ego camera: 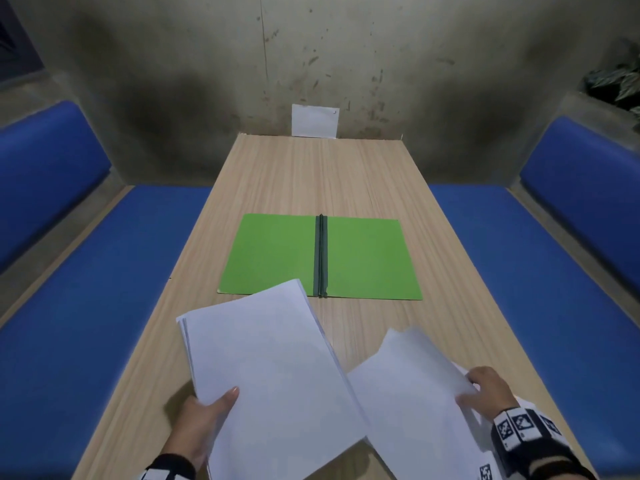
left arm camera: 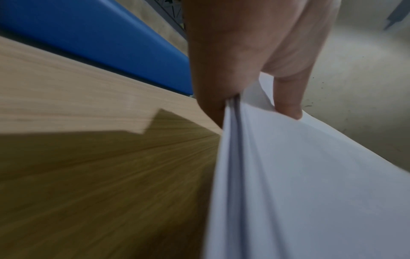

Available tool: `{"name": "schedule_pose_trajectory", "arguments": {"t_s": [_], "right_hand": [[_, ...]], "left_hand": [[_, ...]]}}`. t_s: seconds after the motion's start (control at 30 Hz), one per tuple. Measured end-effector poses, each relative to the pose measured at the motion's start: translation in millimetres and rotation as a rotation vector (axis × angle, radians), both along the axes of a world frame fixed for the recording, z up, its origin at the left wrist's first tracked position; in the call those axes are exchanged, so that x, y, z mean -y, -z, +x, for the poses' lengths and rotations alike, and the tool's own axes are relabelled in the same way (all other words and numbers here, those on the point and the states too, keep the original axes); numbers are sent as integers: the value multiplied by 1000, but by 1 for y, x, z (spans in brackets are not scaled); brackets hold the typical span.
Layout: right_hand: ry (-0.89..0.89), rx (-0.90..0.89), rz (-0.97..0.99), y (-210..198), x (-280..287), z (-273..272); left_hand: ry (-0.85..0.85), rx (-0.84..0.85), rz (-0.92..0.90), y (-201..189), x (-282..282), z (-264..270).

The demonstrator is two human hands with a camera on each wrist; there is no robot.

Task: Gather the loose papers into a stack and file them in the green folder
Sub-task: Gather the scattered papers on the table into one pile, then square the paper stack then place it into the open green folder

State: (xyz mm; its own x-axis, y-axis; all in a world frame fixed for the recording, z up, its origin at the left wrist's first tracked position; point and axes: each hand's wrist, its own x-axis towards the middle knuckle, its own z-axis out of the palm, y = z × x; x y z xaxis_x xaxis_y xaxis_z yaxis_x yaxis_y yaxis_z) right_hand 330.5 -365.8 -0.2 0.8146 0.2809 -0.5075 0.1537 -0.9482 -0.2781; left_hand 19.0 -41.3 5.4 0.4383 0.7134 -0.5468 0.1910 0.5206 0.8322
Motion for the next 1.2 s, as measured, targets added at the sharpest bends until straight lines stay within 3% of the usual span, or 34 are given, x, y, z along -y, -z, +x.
{"name": "schedule_pose_trajectory", "arguments": {"t_s": [0.17, 0.37, 0.47, 0.63, 0.7, 0.83, 0.93, 1.07, 1.2], "right_hand": [[73, 10, -17, 11, 5, 0], [37, 24, -247, -16, -1, -8], [56, 6, -202, -16, -2, -8], [1, -146, -20, -7, 1, -14], [76, -141, 59, -12, 3, -11], [439, 10, 628, -63, 4, -9], [510, 21, 898, -116, 5, -7], [480, -251, 1216, -142, -8, -8], [395, -474, 1235, -115, -53, -32]], "left_hand": [[48, -2, 18, -5, 4, 7], [65, -28, 80, -8, 6, 9], [61, -45, 91, -6, 5, 6], [72, -65, 87, -3, 1, 3], [80, -73, 91, -3, -1, 3], [76, -79, 98, -3, -4, 3], [78, -90, 101, -5, -6, 5], [112, -63, 83, -12, -1, 15], [190, 12, 45, -30, 8, 33]]}}
